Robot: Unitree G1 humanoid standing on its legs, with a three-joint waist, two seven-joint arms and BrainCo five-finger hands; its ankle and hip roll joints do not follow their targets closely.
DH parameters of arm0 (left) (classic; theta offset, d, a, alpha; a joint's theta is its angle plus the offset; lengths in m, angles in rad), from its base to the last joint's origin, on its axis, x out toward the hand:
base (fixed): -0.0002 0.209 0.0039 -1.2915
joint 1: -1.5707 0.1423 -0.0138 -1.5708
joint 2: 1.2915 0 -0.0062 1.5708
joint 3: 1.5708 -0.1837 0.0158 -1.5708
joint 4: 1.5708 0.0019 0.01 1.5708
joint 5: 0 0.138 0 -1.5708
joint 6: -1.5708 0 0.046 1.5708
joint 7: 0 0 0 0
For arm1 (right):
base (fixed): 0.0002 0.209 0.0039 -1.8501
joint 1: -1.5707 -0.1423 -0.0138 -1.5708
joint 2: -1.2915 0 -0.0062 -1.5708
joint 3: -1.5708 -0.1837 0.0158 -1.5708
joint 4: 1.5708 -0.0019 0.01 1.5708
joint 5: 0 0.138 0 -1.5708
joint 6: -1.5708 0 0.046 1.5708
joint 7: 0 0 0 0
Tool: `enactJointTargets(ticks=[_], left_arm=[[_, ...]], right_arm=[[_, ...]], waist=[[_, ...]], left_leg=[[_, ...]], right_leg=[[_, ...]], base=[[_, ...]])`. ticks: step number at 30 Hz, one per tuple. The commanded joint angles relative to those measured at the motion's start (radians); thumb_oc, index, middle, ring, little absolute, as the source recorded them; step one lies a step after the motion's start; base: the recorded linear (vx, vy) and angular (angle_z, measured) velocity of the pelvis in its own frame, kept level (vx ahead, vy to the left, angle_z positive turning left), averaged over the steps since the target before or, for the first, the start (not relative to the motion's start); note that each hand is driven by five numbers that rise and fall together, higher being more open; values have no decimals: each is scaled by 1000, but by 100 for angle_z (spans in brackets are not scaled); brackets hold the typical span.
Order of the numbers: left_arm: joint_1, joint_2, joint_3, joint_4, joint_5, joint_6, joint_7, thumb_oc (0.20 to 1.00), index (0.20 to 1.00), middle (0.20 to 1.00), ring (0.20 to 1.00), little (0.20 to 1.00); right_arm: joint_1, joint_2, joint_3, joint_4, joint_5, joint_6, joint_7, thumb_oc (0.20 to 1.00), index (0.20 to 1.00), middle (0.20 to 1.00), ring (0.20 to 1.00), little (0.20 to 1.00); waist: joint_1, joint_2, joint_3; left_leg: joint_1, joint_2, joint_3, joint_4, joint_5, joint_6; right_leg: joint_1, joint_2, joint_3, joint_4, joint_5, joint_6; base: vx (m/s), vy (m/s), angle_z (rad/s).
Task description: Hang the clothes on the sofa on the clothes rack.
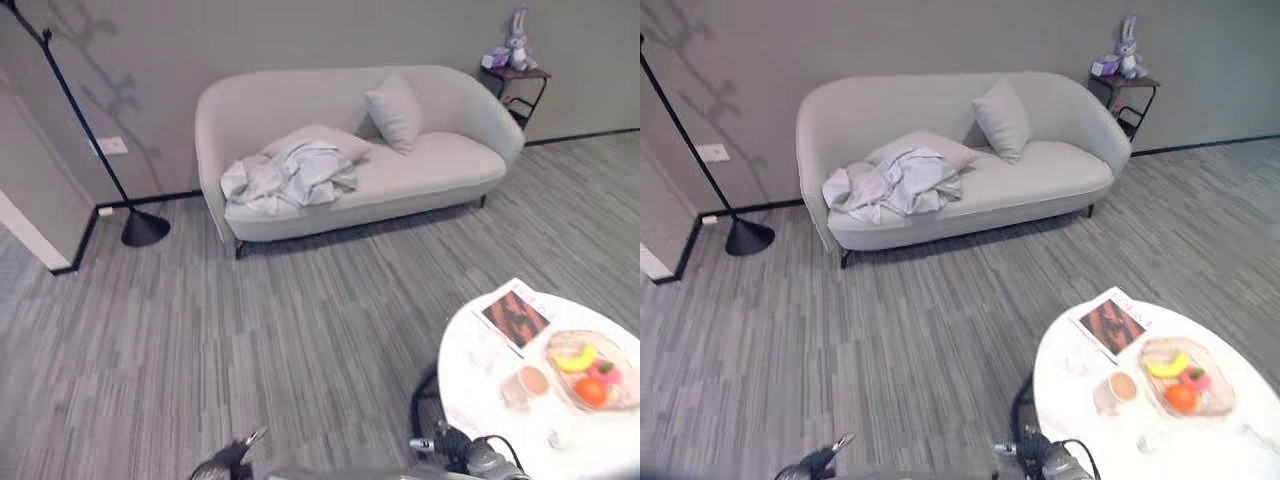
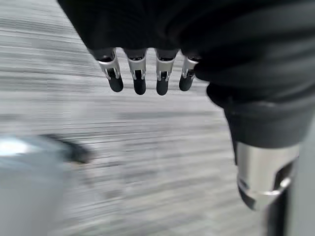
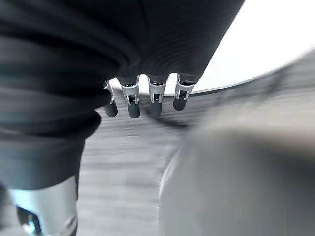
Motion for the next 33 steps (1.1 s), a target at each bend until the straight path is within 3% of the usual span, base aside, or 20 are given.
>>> enactJointTargets(ticks=[1, 2, 3, 5, 7, 10, 11, 12, 14, 15, 16, 18, 19, 21, 22, 26, 29, 30, 31, 33], left_arm=[[19, 50, -37, 2, 46, -37, 36, 1000, 1000, 1000, 1000, 1000], [19, 50, -37, 2, 46, -37, 36, 1000, 1000, 1000, 1000, 1000], [2, 37, -33, -3, 51, -43, 39, 1000, 1000, 1000, 1000, 1000], [5, 26, -25, -10, 43, -45, 42, 1000, 1000, 1000, 1000, 1000], [15, 13, -18, -11, 44, -43, 36, 1000, 1000, 1000, 1000, 1000], [33, -12, 13, 11, -8, -41, 45, 1000, 1000, 1000, 1000, 1000], [50, -41, 39, 30, -66, -30, 41, 1000, 1000, 1000, 1000, 1000], [64, -39, 49, 16, -95, -30, 44, 1000, 1000, 1000, 1000, 1000], [71, -23, 45, -14, -73, -32, 56, 1000, 1000, 1000, 1000, 1000], [72, -23, 44, -14, -73, -31, 57, 1000, 1000, 1000, 1000, 1000], [96, -15, 74, -90, -128, -46, 78, 1000, 1000, 1000, 1000, 1000], [98, -16, 73, -91, -128, -45, 79, 1000, 1000, 1000, 1000, 1000], [121, -18, 99, -101, -146, -45, 84, 1000, 1000, 1000, 1000, 1000], [143, -26, 87, -161, -137, -52, 92, 1000, 1000, 1000, 1000, 1000], [152, -33, 86, -177, -147, -57, 101, 1000, 1000, 1000, 1000, 1000], [152, -58, 103, -148, -212, -68, 120, 1000, 1000, 1000, 1000, 1000], [158, -68, 129, -117, -250, -72, 125, 1000, 1000, 1000, 1000, 1000], [166, -70, 135, -115, -266, -74, 126, 1000, 1000, 1000, 1000, 1000], [166, -70, 135, -115, -266, -74, 126, 1000, 1000, 1000, 1000, 1000], [146, -34, 130, -55, -211, -72, 146, 1000, 1000, 1000, 1000, 1000]], right_arm=[[-30, -21, -34, -97, 5, -22, -26, 1000, 1000, 1000, 1000, 1000], [-30, -21, -34, -98, 5, -21, -26, 1000, 1000, 1000, 1000, 1000], [-24, -41, -41, -132, -23, -14, -31, 1000, 1000, 1000, 1000, 1000], [-15, -57, -40, -156, -59, -8, -31, 1000, 1000, 1000, 1000, 1000], [6, -69, -45, -201, -82, -8, -34, 1000, 1000, 1000, 1000, 1000], [6, -70, -50, -209, -79, -15, -44, 1000, 1000, 1000, 1000, 1000], [13, -81, -56, -242, -65, -15, -45, 1000, 1000, 1000, 1000, 1000], [30, -100, -77, -283, -15, -27, -58, 1000, 1000, 1000, 1000, 1000], [35, -120, -90, -306, -22, -29, -73, 1000, 1000, 1000, 1000, 1000], [35, -120, -91, -307, -22, -29, -73, 1000, 1000, 1000, 1000, 1000], [55, -164, -138, -378, -98, -26, -140, 1000, 1000, 1000, 1000, 1000], [58, -164, -138, -380, -99, -24, -140, 1000, 1000, 1000, 1000, 1000], [54, -188, -170, -417, -155, -8, -165, 1000, 1000, 1000, 1000, 1000], [57, -216, -188, -456, -235, -7, -203, 1000, 1000, 1000, 1000, 1000], [43, -224, -190, -446, -274, -4, -233, 1000, 1000, 1000, 1000, 1000], [-14, -229, -185, -445, -348, 13, -305, 1000, 1000, 1000, 1000, 1000], [-35, -231, -170, -443, -409, 26, -336, 1000, 1000, 1000, 1000, 1000], [-45, -235, -166, -451, -459, 31, -358, 1000, 1000, 1000, 1000, 1000], [-45, -234, -166, -452, -460, 31, -358, 1000, 1000, 1000, 1000, 1000], [-47, -219, -179, -447, -497, 50, -393, 1000, 1000, 1000, 1000, 1000]], waist=[[-18, -90, 43], [-18, -90, 43], [-45, -89, 43], [-61, -97, 38], [-71, -109, 26], [-74, -104, 11], [-65, -107, 5], [-50, -126, 27], [-30, -156, 49], [-31, -152, 49], [-3, -159, 68], [-3, -157, 68], [14, -141, 59], [32, -103, 54], [45, -96, 56], [66, -76, 60], [85, -67, 42], [101, -67, 26], [101, -69, 27], [107, -117, 9]], left_leg=[[-46, -58, -18, 5, 27, -66], [-47, -58, -18, 5, 27, -66], [14, -44, -48, -7, -20, -83], [77, -33, -77, -6, -68, -95], [135, -15, -110, 14, -112, -108], [125, 21, -119, 97, -100, -127], [50, 38, -84, 263, -25, -155], [-91, 67, -14, 538, 102, -171], [-191, 98, 67, 687, 133, -166], [-196, 102, 65, 696, 128, -166], [-308, 182, 178, 650, 121, -164], [-306, 183, 178, 651, 118, -163], [-336, 213, 221, 359, 99, -176], [-343, 241, 217, 49, 236, -215], [-354, 247, 201, -32, 266, -229], [-455, 299, 224, -52, 299, -268], [-439, 305, 232, -52, 310, -273], [-444, 296, 211, -38, 355, -273], [-442, 294, 212, -38, 355, -273], [-478, 230, 220, 99, 299, -231]], right_leg=[[225, 22, 114, -717, 268, 46], [226, 22, 113, -721, 270, 46], [177, 22, 191, -857, 327, 83], [139, 20, 233, -854, 354, 102], [153, 20, 233, -790, 350, 92], [173, 35, 214, -748, 343, 74], [232, 40, 180, -770, 326, 55], [306, 46, 134, -800, 301, 10], [362, 41, 102, -824, 267, -19], [362, 46, 100, -824, 267, -19], [441, 45, 45, -849, 214, -31], [444, 46, 45, -850, 214, -30], [487, 40, 10, -874, 180, -5], [522, 46, -14, -874, 135, 14], [543, 44, -18, -874, 115, 20], [627, 33, -13, -874, 58, 29], [661, 22, 9, -874, 45, 46], [704, -11, 33, -874, 26, 67], [706, -14, 33, -874, 25, 68], [702, -113, 39, -779, 80, 89]], base=[[359, -150, 78], [600, -184, 114], [599, -176, 128], [599, -197, 123], [575, -306, 112], [447, -300, 67], [410, -384, 45], [470, -489, 50], [230, -319, 64], [344, -267, 27], [270, -159, -2], [286, -51, 44], [397, 108, 10], [541, 219, -49], [364, 168, 18], [435, 205, 5], [449, 249, -25], [379, 218, -43], [709, 465, -30], [504, 422, 3]])
